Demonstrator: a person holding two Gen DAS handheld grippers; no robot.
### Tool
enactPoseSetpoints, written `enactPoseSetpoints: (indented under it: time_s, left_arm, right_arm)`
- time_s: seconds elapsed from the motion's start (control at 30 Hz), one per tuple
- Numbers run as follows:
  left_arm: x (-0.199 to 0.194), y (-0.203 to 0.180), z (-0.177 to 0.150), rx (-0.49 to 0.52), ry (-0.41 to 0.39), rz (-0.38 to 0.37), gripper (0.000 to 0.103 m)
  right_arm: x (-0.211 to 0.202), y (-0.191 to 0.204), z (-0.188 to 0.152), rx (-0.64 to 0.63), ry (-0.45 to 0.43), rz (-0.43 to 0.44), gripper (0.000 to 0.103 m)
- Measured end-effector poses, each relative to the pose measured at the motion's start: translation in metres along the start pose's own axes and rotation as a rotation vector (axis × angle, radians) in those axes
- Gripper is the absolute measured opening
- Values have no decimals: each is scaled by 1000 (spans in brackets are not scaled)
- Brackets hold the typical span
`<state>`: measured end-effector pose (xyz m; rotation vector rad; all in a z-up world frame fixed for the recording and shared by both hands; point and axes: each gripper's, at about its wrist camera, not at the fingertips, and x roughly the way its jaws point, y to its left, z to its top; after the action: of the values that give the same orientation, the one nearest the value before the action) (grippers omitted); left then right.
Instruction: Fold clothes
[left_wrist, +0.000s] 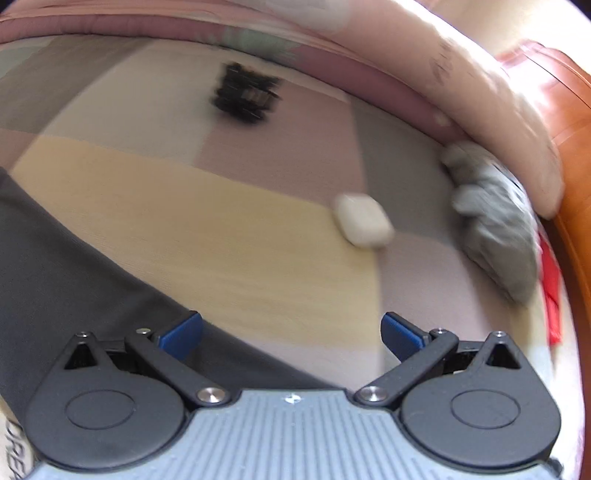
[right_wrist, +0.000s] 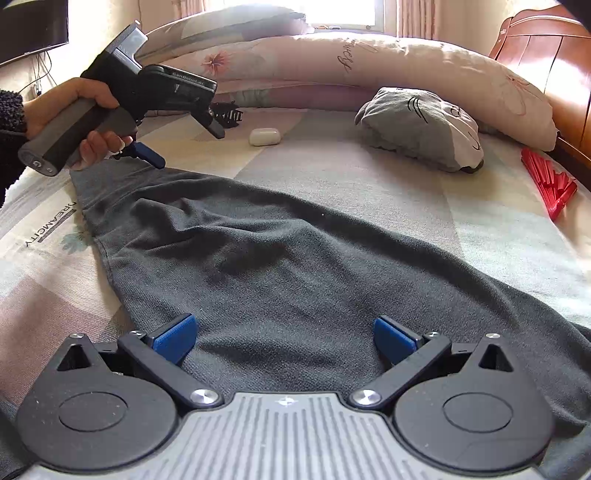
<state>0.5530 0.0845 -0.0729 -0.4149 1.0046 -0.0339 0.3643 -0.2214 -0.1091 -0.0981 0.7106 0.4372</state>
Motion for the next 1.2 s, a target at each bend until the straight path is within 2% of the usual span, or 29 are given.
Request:
enactPoseSetpoints:
  time_s: [0.1,0.17,0.33,0.4,0.5,0.63,0.7,0.77,0.87,0.97,1.07,1.2]
  left_arm:
    - [2,-20,-18,75,67,-55,102]
    - [7,-23,-24,95,77,-41,102]
    - [15,-10,-4,-4,-9,40,101]
    - [9,-16,-1,-7,-11,27,101]
    - [-3,-41,-12,66,9,-49,101]
    - [-9,-83,-49,177,148,-222,102]
    - [-6,-96,-64,207,193,-265,102]
    - [2,-102,-72,234,198,-239,102]
    - [15,-98,-74,212,172,-113,100]
    - [6,-96,-72,141,148,-111,100]
    - [-1,-111,-83,179,174,-152,101]
    - [-5,-136,-106,260,213,-206,102]
  right_arm:
    - [0,-1,0,5,0,3,103]
    - [0,-2,0,8,0,5,103]
    - [0,-1,1,8,1,6,103]
    - [0,-1,1,8,5,6,103]
    - [-3,-4,4,36,18,11,103]
    - [-11,-6,8,65,43,-10,103]
    - [-15,-8,10,75,57,-23,103]
    - [-20,-10,11,83,72,-33,103]
    - [-26,-18,13,81,90,-60,103]
    - [-38,-35,14,101,65,-75,103]
    - [-47,-60,15,159,35,-109,103]
    - [-43,-98,9,262,54,-185,103]
